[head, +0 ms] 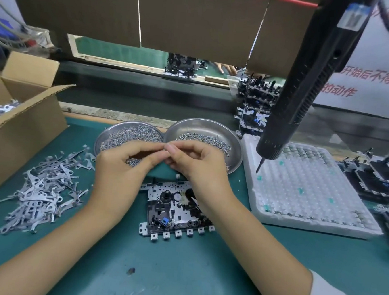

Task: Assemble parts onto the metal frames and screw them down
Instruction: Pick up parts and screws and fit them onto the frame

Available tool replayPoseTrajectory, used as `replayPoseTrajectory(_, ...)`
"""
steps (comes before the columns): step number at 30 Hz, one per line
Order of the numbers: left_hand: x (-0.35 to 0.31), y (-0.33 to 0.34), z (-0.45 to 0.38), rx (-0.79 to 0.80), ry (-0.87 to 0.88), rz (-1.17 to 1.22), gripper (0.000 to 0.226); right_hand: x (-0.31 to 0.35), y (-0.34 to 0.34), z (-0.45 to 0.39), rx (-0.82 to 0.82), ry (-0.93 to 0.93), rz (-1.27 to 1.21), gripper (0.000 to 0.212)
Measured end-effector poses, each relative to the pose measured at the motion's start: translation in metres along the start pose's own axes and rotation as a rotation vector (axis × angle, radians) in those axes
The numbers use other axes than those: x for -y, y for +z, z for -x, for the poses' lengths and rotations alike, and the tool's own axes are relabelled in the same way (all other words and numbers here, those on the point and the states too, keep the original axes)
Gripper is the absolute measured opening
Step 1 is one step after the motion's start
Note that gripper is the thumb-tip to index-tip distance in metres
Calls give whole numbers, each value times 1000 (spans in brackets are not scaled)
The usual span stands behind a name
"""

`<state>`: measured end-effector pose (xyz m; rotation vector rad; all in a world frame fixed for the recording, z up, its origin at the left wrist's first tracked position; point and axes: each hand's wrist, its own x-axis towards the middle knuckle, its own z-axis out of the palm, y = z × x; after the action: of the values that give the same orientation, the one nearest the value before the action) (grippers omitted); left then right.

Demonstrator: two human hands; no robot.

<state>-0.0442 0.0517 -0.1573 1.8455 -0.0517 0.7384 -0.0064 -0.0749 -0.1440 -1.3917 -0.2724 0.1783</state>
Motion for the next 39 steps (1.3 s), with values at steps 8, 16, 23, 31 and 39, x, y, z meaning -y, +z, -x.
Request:
replayPoseTrajectory(8,-10,1,9,65,99,92,14,13,-19,21,14,104,-157,6)
replayPoseTrajectory(16,-17,16,24,35,131,240,17,10,-22,43,41,291,-547,18)
replayPoseTrajectory(23,-18,17,25,43,163,243,23,12,-21,45,20,306,-563,28)
replayPoseTrajectory(31,-17,16,25,41,177,226,22,13,-21,46,13,298,-566,28)
replayPoseTrajectory(39,-16,16,24,49,213,188,24,15,-22,47,41,328,-576,28)
